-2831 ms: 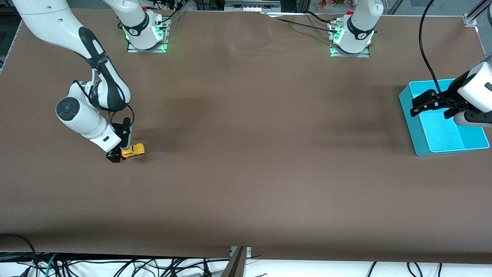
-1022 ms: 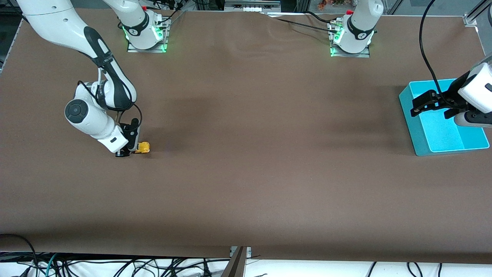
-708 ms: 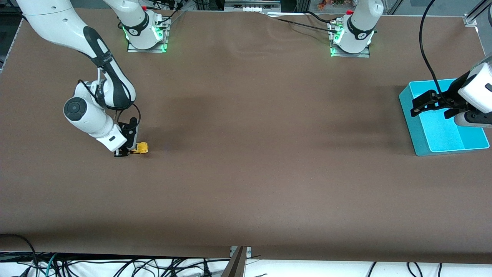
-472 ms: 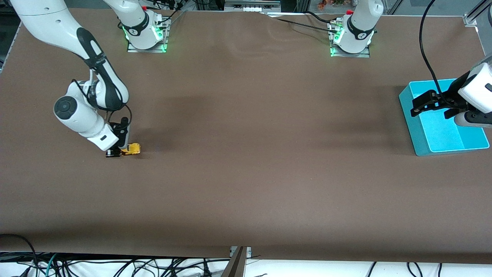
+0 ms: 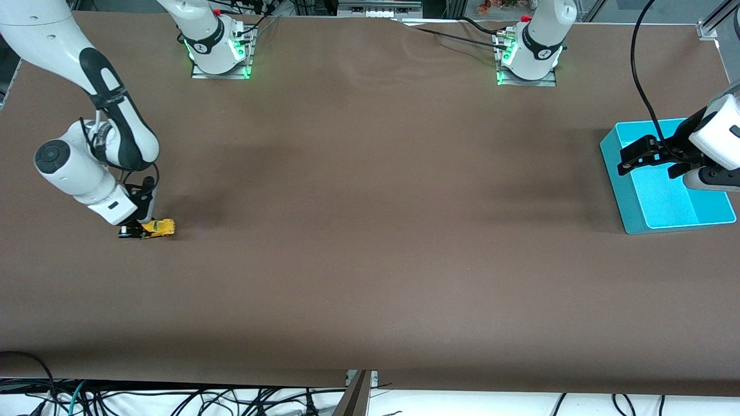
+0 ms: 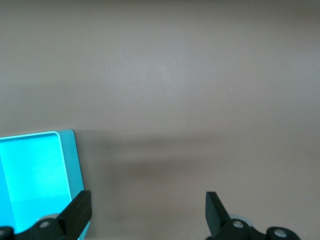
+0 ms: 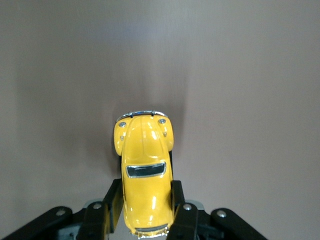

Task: Wind and store yellow beetle car
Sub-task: 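Drag the held car backward along the table with the right gripper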

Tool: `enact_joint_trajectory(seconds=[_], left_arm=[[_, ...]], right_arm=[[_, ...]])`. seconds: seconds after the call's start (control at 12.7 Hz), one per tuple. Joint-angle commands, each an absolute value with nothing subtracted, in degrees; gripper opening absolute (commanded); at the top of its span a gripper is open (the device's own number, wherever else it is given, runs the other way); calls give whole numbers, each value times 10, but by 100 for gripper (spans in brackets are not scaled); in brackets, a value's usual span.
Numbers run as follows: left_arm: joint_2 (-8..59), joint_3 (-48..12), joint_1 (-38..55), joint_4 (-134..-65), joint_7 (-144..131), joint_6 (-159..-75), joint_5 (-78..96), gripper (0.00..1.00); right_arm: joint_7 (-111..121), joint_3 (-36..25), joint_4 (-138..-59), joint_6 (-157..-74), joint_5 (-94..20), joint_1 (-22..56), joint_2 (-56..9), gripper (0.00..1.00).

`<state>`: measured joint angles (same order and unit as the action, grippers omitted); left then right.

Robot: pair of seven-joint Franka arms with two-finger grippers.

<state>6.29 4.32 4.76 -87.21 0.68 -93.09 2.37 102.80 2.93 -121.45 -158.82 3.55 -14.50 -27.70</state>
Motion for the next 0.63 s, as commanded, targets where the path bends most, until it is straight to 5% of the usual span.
enact_joint_trajectory(seconds=[0.0, 0.16, 0.24, 0.31, 0.39, 0.55], left_arm=[[69, 41, 43, -858, 7, -919, 36, 100], [69, 41, 43, -858, 7, -919, 36, 100], [69, 41, 43, -858, 7, -919, 36, 100], [69, 41, 43, -858, 7, -919, 36, 100], [69, 41, 43, -858, 7, -919, 36, 100], [69, 41, 43, -858, 7, -919, 36, 100]], right_arm=[[1042, 32, -1208, -1596, 40, -170, -316, 30], [1042, 32, -1204, -1596, 40, -170, -320, 33], [1041, 33, -1202, -1596, 40, -169, -321, 45], [1039, 34, -1201, -1596, 38, -169, -321, 89], [1038, 35, -1196, -1593, 38, -169, -321, 100], [1035, 39, -1193, -1590, 36, -166, -316, 100]])
